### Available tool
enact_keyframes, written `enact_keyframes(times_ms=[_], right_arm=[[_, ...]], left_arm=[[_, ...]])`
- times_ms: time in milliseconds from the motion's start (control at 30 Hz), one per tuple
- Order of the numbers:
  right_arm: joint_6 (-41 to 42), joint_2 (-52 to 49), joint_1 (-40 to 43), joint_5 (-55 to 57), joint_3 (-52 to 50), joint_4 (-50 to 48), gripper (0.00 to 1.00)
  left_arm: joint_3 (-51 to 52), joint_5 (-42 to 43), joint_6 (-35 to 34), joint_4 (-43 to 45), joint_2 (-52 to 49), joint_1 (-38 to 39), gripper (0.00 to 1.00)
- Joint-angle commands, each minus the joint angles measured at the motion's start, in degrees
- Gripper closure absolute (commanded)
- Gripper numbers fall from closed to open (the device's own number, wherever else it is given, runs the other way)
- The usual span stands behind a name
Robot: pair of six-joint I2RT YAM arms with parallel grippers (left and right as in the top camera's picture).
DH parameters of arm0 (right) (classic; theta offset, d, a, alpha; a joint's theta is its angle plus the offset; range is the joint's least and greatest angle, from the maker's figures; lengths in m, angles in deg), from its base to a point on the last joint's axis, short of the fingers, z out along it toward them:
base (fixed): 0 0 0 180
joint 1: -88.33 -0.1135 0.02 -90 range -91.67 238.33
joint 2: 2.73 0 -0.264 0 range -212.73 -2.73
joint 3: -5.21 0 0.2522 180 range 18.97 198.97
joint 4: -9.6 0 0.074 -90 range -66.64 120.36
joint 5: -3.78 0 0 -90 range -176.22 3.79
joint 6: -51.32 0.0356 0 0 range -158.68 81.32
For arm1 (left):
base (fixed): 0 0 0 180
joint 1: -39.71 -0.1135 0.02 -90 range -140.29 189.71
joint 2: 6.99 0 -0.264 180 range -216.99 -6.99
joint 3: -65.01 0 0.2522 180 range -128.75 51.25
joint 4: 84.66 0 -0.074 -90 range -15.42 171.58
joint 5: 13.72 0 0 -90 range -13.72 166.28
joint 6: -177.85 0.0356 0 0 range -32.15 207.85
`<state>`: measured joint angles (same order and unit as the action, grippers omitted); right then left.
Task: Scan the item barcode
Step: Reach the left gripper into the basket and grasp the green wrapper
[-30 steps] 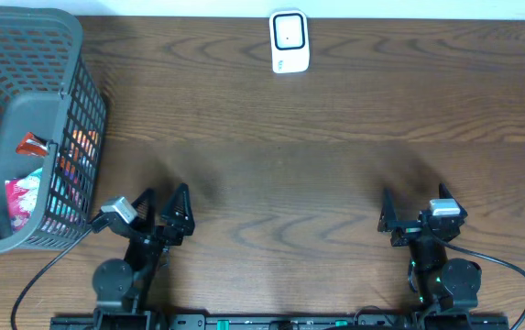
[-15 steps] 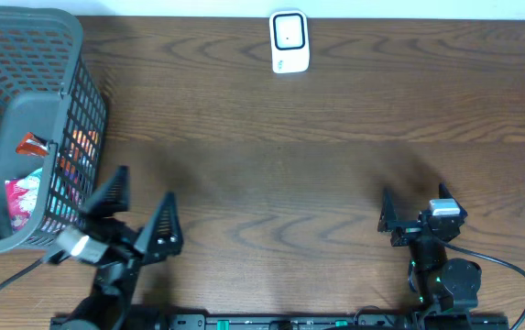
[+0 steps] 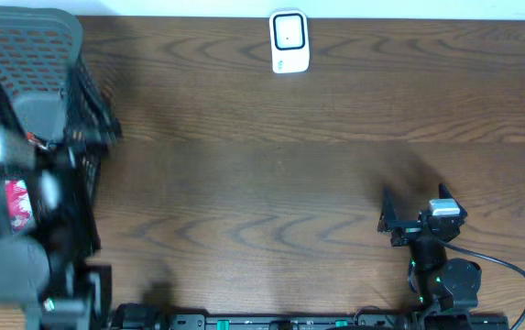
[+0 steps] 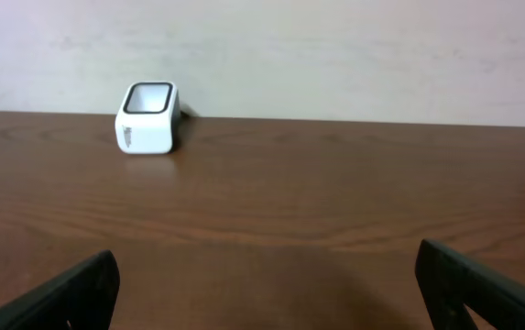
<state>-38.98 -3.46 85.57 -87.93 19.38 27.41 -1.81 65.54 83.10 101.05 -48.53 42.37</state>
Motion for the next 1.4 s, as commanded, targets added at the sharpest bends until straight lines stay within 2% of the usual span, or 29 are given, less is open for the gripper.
enact_keyframes(times_ms=[0,100,233,367,467,600,833,967,1233,1367], right_arm=[[-0.4,0.2,0.1,-0.3,0.0,0.2,0.01],[-0.4,0.2,0.1,-0.3,0.0,0.2,0.01],[-0.4,0.2,0.1,-0.3,0.0,0.2,0.01],[-0.4,0.2,0.1,-0.3,0.0,0.2,0.01],[-0.4,0.2,0.1,-0.3,0.0,0.2,0.01],[-0.4,0.2,0.1,-0.3,0.0,0.2,0.01],[-0.4,0.2,0.1,-0.3,0.0,0.2,0.01],[-0.4,0.2,0.1,-0.3,0.0,0.2,0.01],[-0.4,0.2,0.1,-0.3,0.0,0.2,0.01],[-0.4,0.2,0.1,-0.3,0.0,0.2,0.01]], left_arm=[[-10.0,-18.8,10.5,-7.4,-8.6,-1.1,0.02],[-18.2,-28.4,12.7,-15.2,-15.1,-3.4,0.03],[-27.8,-28.3,14.6,-25.3,-22.6,-9.0,0.02],[-34.6,-24.0,13.7,-38.1,-29.7,-17.6,0.03],[-35.5,-23.2,5.4,-43.5,-33.2,-25.1,0.02],[-35.5,-12.2,3.8,-47.0,-36.1,-32.2,0.02],[-35.3,-1.7,3.8,-51.1,-37.1,-33.3,0.02],[-35.2,-1.3,3.9,-57.2,-38.0,-33.4,0.02],[-35.1,-1.4,4.0,-71.4,-47.8,-35.2,0.02],[-35.0,1.4,0.4,-74.6,-50.9,-35.1,0.02]])
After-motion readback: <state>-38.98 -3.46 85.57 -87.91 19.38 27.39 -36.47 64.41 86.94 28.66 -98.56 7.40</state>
